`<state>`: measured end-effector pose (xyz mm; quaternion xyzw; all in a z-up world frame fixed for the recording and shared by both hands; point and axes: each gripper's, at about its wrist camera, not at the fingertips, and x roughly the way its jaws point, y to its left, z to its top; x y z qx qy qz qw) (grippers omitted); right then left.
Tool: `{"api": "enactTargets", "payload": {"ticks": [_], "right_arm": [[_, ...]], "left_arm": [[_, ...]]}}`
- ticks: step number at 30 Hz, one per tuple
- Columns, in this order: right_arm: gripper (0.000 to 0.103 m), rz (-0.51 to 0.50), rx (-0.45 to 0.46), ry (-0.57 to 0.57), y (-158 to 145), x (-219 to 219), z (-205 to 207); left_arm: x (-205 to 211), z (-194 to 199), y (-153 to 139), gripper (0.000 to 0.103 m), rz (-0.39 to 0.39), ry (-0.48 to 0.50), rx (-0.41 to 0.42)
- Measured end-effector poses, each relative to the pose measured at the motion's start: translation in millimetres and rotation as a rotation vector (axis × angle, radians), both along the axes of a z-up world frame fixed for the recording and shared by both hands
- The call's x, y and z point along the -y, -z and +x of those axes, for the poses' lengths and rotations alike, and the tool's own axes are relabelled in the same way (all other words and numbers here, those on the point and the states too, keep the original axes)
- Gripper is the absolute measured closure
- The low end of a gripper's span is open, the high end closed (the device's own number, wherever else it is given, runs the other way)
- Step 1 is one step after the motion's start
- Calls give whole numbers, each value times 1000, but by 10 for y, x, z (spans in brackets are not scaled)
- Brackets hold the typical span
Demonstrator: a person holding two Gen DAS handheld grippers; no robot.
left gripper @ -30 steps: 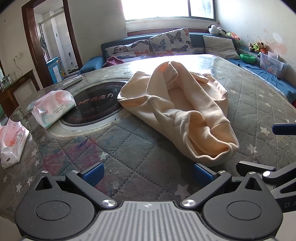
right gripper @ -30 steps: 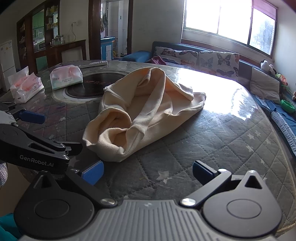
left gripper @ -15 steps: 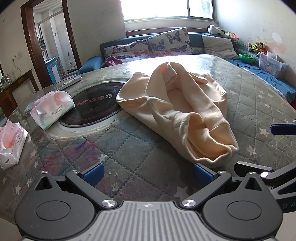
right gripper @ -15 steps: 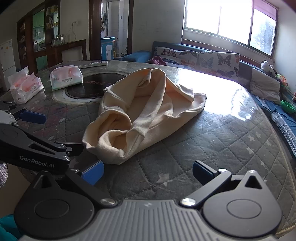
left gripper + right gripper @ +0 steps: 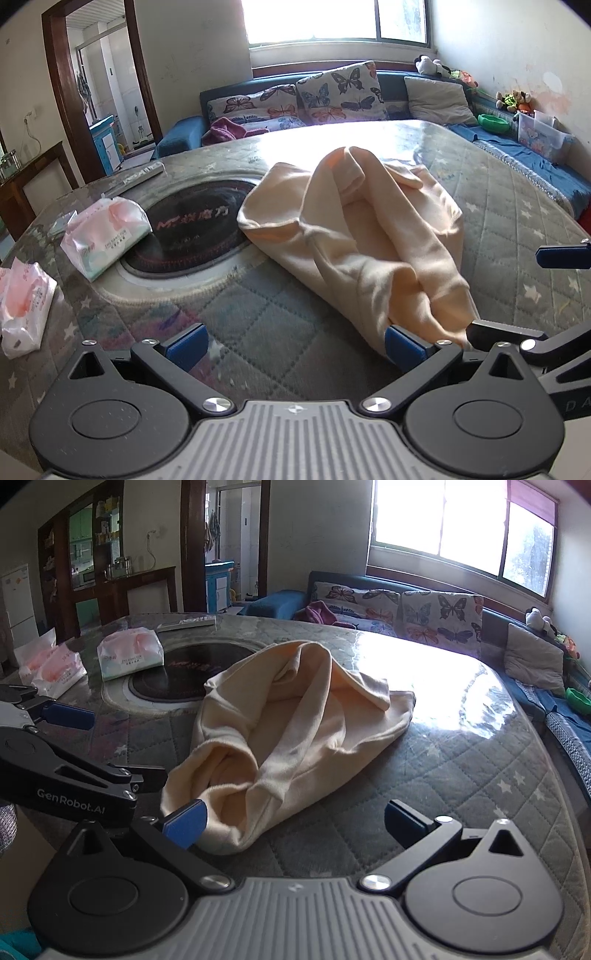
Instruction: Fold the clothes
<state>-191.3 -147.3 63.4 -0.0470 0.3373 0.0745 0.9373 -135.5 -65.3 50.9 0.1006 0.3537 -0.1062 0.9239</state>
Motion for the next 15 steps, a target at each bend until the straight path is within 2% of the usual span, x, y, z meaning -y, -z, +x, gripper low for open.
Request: {"api": "enactTargets", "payload": {"ticks": [5, 15], "right_arm": [[0, 32, 6, 8, -71, 66, 206], [1, 29, 5, 27, -133, 179, 669]], "left_arm": [[-2, 164, -71, 0, 10, 2, 14], [66, 608, -106, 0, 23, 8, 18]]}}
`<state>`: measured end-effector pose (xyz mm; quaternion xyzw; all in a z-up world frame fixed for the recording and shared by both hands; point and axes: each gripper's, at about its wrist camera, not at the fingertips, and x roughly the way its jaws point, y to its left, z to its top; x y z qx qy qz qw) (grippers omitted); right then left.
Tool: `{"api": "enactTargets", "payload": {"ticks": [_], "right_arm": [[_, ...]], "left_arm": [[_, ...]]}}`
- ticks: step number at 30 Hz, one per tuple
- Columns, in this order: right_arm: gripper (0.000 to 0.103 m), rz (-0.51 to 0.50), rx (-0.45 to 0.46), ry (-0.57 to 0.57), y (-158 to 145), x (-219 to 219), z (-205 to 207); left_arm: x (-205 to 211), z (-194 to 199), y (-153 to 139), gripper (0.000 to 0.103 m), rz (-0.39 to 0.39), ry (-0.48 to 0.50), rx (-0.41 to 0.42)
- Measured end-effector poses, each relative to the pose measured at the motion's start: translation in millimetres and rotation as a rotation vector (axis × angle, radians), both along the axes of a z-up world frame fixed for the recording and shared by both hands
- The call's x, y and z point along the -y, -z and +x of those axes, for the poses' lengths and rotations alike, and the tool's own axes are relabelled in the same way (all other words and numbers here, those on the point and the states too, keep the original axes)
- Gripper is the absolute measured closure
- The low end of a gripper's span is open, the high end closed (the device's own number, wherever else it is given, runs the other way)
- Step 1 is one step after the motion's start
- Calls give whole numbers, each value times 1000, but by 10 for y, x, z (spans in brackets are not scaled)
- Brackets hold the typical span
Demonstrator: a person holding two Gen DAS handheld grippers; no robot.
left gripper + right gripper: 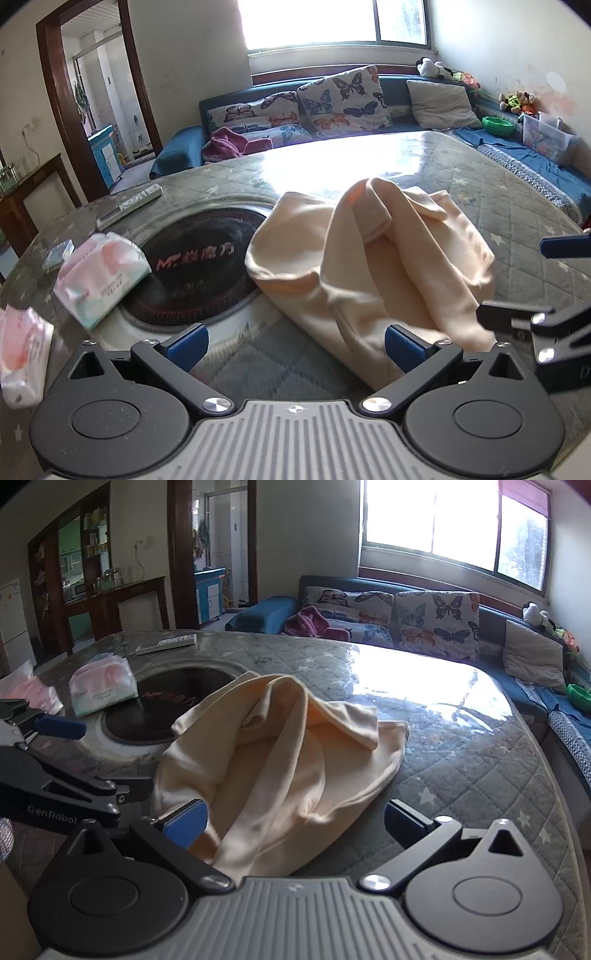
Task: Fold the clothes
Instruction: 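Close the left gripper on the sweatshirt edge while the right gripper grasps another edge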
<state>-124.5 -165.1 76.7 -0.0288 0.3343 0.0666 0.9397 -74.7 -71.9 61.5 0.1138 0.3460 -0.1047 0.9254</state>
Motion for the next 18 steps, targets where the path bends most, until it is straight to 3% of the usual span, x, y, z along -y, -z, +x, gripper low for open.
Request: {"api": "enactTargets", "payload": {"ticks": [5, 7, 18], "right_arm": [[13, 33, -13, 11, -21, 87, 365], [24, 43, -17, 10, -18, 102, 476], [65, 123, -77, -17, 115, 43, 1207]], "left_arm": [[9, 246, 9, 0, -7, -4, 3], [10, 328, 18, 0, -13, -6, -1], [14, 573, 92, 0, -9, 9, -15]]}}
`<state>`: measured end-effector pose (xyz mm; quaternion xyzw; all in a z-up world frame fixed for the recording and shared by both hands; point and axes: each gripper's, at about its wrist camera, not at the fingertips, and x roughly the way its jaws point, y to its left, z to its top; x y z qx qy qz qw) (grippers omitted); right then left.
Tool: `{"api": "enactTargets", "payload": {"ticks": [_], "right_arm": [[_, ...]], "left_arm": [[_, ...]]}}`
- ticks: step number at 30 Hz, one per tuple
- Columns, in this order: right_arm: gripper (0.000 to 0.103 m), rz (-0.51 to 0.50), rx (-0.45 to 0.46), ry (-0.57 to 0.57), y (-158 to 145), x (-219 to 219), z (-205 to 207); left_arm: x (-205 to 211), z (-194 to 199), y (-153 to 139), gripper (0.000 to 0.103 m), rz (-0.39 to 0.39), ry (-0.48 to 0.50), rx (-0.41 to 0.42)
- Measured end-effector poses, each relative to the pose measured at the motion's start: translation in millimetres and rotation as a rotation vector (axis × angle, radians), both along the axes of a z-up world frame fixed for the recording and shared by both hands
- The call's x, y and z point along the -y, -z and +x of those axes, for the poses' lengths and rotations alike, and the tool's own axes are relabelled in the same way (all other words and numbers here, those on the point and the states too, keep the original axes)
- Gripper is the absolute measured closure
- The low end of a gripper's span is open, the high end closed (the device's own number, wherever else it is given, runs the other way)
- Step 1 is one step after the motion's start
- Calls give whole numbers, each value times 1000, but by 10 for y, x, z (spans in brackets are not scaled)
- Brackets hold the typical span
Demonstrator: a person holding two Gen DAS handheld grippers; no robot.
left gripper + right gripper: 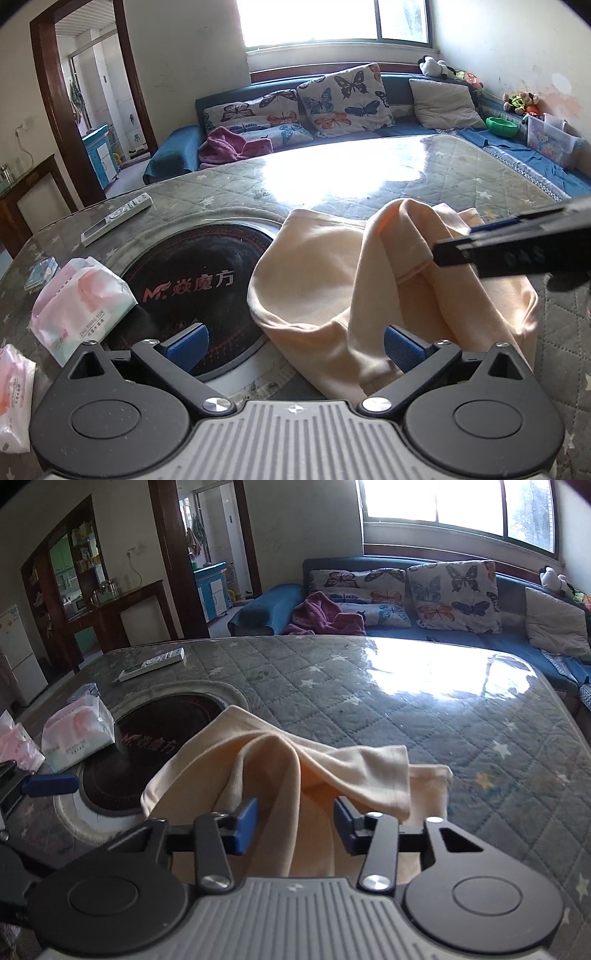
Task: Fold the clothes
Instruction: 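Close the left gripper on the sweatshirt edge while the right gripper grasps another edge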
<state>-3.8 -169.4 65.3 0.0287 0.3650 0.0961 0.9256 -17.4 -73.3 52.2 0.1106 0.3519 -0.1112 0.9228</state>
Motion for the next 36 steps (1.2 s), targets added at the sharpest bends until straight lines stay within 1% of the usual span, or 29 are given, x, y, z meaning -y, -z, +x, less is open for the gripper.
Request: {"api": "enactTargets", "payload": {"ticks": [2, 4, 6, 11, 17, 23, 26, 27, 28, 29, 30, 32, 33, 34, 36], "right_arm": [[71, 6, -6, -3, 21, -6, 97], [88, 9, -8, -5, 45, -5, 169], [97, 4, -5, 0, 51, 1, 206], [100, -4, 60, 38, -85, 131, 4], [100, -18, 118, 138, -222, 460, -435], [100, -8, 116, 237, -170, 758, -819], [100, -2, 82, 266, -72, 884, -938], [100, 3, 69, 271, -39, 921, -968], [96, 8, 64, 267, -25, 942, -990], [95, 7, 60, 259, -15, 954, -1006], [93, -7, 60, 240, -15, 938, -1005], [89, -36, 60, 201, -10, 903, -998], [85, -48, 59, 180, 5, 870, -977], [75, -58, 55, 161, 16, 841, -946], [63, -85, 46, 125, 47, 772, -871]], "left_arm": [[1, 26, 6, 0, 1, 2, -1], [0, 58, 8, 1, -1, 3, -2], [1, 80, -4, 3, -6, 5, -2], [48, 129, -47, 5, -5, 18, 13], [225, 205, -87, 7, 13, 60, 36], [537, 346, -104, 9, 50, 136, 56], [732, 451, -52, 13, 86, 182, 68], [785, 490, -26, 15, 101, 193, 68], [824, 518, 3, 16, 114, 210, 69], [866, 534, 27, 17, 126, 232, 71], [904, 544, 49, 18, 140, 250, 74], [979, 563, 92, 26, 169, 285, 81], [1001, 572, 111, 28, 179, 299, 82], [1020, 581, 129, 31, 188, 313, 84], [1038, 615, 162, 43, 201, 329, 81]]}}
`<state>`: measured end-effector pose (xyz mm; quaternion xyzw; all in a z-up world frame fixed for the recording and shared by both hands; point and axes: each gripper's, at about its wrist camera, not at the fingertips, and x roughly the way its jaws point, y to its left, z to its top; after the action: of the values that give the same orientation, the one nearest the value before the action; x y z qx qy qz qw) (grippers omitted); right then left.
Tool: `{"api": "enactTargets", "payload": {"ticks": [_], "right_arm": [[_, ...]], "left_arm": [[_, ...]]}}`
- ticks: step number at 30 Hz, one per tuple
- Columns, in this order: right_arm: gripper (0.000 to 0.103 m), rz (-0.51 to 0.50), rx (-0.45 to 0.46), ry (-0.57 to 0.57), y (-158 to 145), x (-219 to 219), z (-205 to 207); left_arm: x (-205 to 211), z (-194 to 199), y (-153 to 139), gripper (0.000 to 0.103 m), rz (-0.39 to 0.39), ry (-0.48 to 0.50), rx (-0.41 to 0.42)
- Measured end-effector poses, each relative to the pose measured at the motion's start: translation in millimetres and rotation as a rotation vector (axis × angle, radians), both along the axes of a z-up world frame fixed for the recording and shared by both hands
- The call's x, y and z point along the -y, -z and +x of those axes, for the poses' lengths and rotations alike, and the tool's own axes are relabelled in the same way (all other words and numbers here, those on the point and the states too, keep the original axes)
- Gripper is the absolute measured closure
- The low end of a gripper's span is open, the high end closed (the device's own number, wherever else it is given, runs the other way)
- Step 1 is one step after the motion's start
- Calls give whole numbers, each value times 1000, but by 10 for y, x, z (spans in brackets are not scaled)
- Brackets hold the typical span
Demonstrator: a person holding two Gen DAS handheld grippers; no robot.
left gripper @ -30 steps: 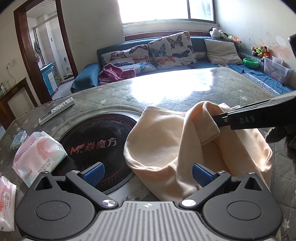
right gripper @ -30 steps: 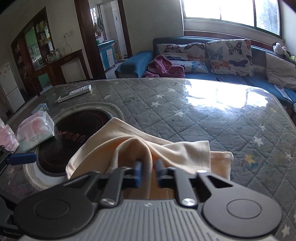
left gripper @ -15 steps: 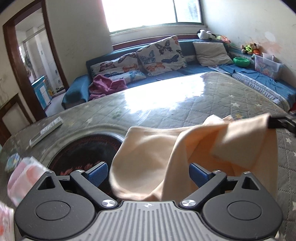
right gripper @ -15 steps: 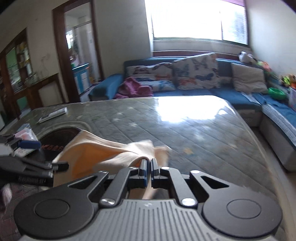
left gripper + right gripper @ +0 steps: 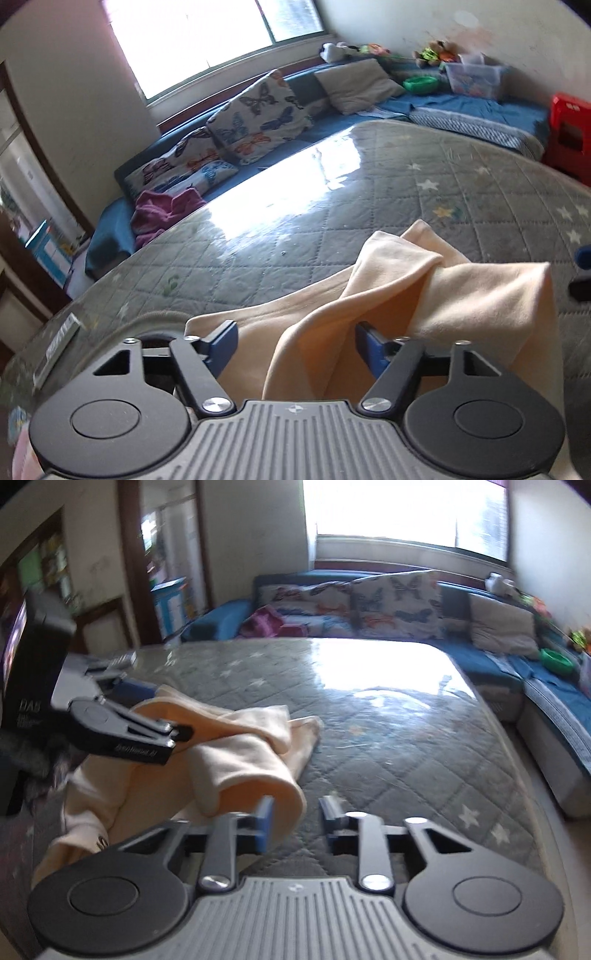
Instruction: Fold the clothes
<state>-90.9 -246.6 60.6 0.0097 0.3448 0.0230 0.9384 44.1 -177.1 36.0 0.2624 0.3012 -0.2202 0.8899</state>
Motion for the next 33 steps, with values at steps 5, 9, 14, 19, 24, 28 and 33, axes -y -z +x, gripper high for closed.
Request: {"api": "enactTargets", "payload": {"ticks": [5, 9, 14, 19, 24, 28, 33], "right_arm": [[62, -109, -28, -63, 142, -198, 293], [91, -84, 4, -56, 116, -219, 374], [99, -51, 89, 21, -74, -112, 217], [99, -43, 135, 113, -203, 56, -14], [100, -55, 164, 212, -283, 291, -269], [99, -32, 127, 249, -209, 444, -421], [90, 3, 51, 205, 28, 385, -440]], "left_arm": [[-31, 77, 49, 89, -8, 20, -39], [-190, 48, -47, 95, -65, -11, -32], [-524, -47, -232, 97, -147, -98, -8], [-985, -210, -358, 97, -209, -210, 14], [-1482, -457, -429, 97, -260, -318, 33], [-1860, -665, -422, 97, -302, -417, 33], [-2217, -893, -260, 97, -318, -514, -4]]}}
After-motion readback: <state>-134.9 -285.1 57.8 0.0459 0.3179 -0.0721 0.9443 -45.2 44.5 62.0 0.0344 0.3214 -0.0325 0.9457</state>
